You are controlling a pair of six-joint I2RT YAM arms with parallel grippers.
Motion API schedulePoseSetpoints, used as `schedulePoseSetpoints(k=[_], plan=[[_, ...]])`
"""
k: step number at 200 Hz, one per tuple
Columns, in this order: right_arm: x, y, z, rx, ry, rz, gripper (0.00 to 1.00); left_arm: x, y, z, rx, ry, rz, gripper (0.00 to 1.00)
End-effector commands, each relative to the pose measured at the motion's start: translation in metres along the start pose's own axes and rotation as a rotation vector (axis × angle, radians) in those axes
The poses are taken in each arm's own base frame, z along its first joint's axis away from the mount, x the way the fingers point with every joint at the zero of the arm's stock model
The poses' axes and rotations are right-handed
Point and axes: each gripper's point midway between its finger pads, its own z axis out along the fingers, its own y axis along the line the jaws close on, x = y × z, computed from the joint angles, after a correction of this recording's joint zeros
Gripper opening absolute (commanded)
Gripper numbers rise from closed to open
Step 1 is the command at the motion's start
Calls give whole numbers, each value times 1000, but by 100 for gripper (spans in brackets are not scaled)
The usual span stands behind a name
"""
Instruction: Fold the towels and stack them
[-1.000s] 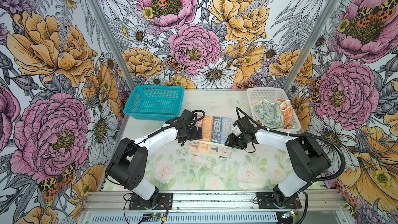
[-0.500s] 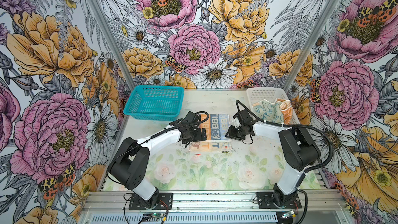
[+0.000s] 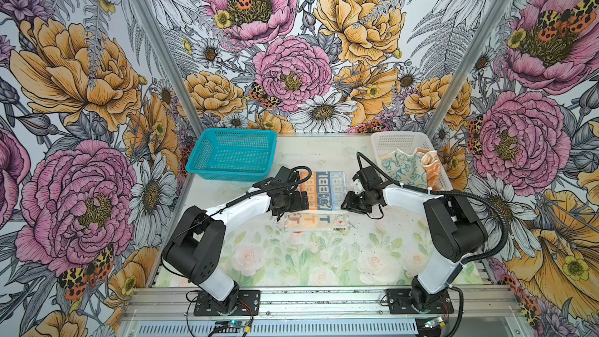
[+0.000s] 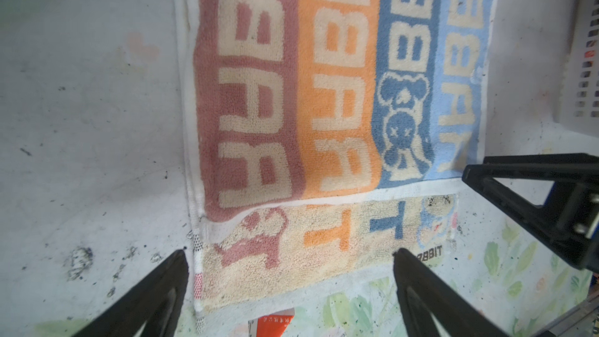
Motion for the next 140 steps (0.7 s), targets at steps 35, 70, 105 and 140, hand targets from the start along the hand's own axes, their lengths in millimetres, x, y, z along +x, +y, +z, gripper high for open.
schedulePoseSetpoints(k=[35, 70, 105, 140], plan=[[14, -1, -8, 8, -8, -17, 30, 5, 8, 9, -14, 15, 7, 99], [12, 6, -14, -2, -27, -23, 17, 7, 15, 15, -35, 30, 7, 94], [10, 9, -15, -6, -33, -29, 8, 13, 22, 24, -65, 50, 16, 83], [8, 12, -16, -11, -37, -32, 2, 12, 31, 28, -95, 50, 18, 74]])
